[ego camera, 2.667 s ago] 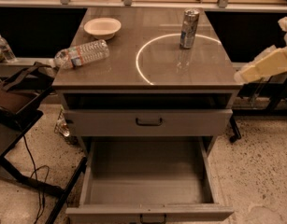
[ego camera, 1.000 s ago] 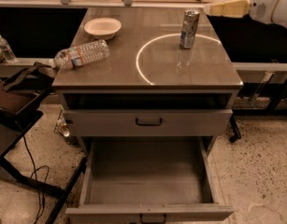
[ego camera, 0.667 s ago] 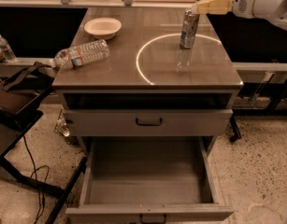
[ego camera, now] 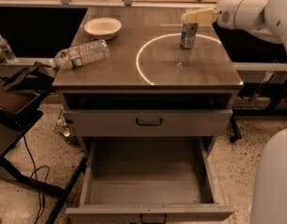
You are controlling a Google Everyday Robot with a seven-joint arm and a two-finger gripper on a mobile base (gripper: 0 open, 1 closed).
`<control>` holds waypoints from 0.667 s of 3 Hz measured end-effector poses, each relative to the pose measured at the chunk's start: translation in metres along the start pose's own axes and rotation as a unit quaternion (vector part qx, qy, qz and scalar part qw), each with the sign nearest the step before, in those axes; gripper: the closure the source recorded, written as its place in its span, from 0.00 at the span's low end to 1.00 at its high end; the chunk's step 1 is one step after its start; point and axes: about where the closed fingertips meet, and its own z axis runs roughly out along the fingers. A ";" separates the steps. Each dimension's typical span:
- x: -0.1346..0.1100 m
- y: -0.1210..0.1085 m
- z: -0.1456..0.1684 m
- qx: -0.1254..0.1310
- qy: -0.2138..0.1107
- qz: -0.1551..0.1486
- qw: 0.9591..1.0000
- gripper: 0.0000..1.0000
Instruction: Place redbull can into middle drawer
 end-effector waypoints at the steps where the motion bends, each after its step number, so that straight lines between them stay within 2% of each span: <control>1: 0.015 0.001 0.019 -0.008 -0.029 0.012 0.999 0.00; 2: 0.028 -0.002 0.035 -0.010 -0.057 0.011 0.998 0.00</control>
Offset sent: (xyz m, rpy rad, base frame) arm 0.0306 0.0103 -0.0422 0.1223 -0.1103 0.0212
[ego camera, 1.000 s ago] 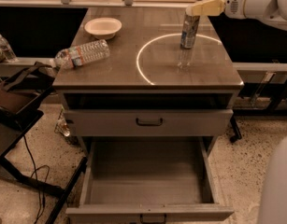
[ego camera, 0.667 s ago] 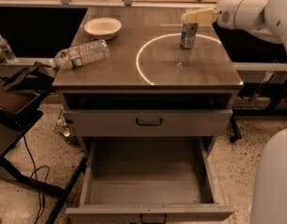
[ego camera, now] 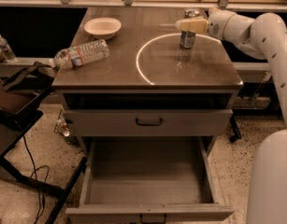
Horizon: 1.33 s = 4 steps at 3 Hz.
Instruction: Place redbull can into middle drawer
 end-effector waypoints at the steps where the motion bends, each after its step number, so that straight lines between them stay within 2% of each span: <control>1: 0.008 -0.001 0.009 0.003 -0.011 -0.005 1.000 0.00; 2: 0.009 0.001 0.011 0.001 -0.011 -0.005 1.000 0.17; 3: 0.010 0.005 0.015 -0.002 -0.010 -0.004 1.000 0.48; 4: 0.010 0.007 0.018 -0.004 -0.010 -0.004 1.000 0.72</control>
Offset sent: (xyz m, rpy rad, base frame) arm 0.0061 0.0038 -0.0075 0.0057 -0.0199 -0.0052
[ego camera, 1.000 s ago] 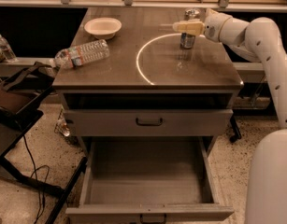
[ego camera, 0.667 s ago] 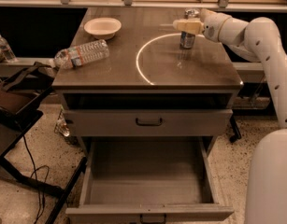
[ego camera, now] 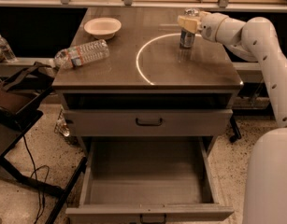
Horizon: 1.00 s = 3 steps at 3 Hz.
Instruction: Place redbull can into middle drawer
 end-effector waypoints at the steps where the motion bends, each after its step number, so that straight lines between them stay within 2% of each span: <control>1: 0.001 0.002 0.003 -0.002 0.000 0.001 1.000 0.95; 2: -0.006 0.003 0.007 -0.004 0.001 0.000 1.000 1.00; 3: -0.031 0.011 -0.004 -0.011 0.005 -0.011 1.000 1.00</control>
Offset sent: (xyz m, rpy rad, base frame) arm 0.0077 0.0022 0.0175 -0.0069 0.0005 0.0018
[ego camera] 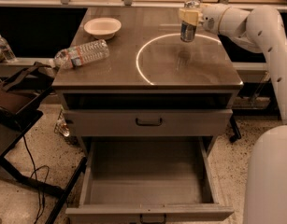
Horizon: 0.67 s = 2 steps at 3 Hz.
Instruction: Place redbull can into middle drawer
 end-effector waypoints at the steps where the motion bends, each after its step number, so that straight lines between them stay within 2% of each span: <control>1: -0.048 0.019 -0.052 0.002 -0.009 -0.023 1.000 1.00; 2: -0.083 0.043 -0.120 0.024 -0.023 -0.033 0.999 1.00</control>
Offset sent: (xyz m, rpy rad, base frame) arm -0.2168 -0.0550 0.0487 -0.0402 0.0053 -0.0533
